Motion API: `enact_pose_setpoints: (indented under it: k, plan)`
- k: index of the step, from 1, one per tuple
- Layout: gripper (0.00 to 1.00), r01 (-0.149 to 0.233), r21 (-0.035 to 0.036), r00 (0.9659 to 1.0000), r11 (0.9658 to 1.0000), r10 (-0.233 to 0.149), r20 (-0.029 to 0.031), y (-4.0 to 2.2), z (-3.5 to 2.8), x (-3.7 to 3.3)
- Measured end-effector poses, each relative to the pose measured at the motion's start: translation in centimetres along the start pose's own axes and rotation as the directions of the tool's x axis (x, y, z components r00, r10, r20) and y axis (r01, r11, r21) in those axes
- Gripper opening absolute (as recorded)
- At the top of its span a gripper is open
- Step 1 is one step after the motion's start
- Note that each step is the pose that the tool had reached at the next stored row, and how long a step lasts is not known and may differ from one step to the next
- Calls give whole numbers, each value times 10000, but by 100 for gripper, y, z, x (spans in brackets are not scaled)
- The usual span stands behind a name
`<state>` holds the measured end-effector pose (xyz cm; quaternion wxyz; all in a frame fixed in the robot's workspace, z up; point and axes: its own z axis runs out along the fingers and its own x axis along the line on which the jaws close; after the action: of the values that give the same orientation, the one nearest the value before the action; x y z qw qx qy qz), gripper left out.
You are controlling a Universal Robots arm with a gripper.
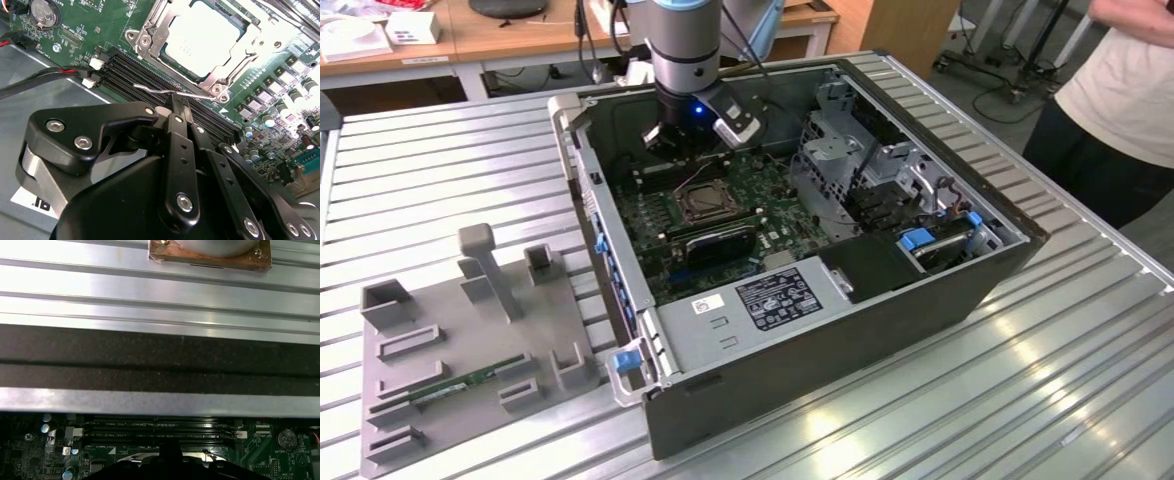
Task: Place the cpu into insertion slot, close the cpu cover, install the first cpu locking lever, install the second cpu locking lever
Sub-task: 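Install the first cpu locking lever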
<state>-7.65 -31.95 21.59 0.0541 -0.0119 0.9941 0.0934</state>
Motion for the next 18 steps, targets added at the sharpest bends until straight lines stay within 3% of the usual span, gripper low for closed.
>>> enact_pose_setpoints:
  k: [18]
  plan:
    - [11, -1, 0, 10000, 10000, 1, 0, -8, 41, -19]
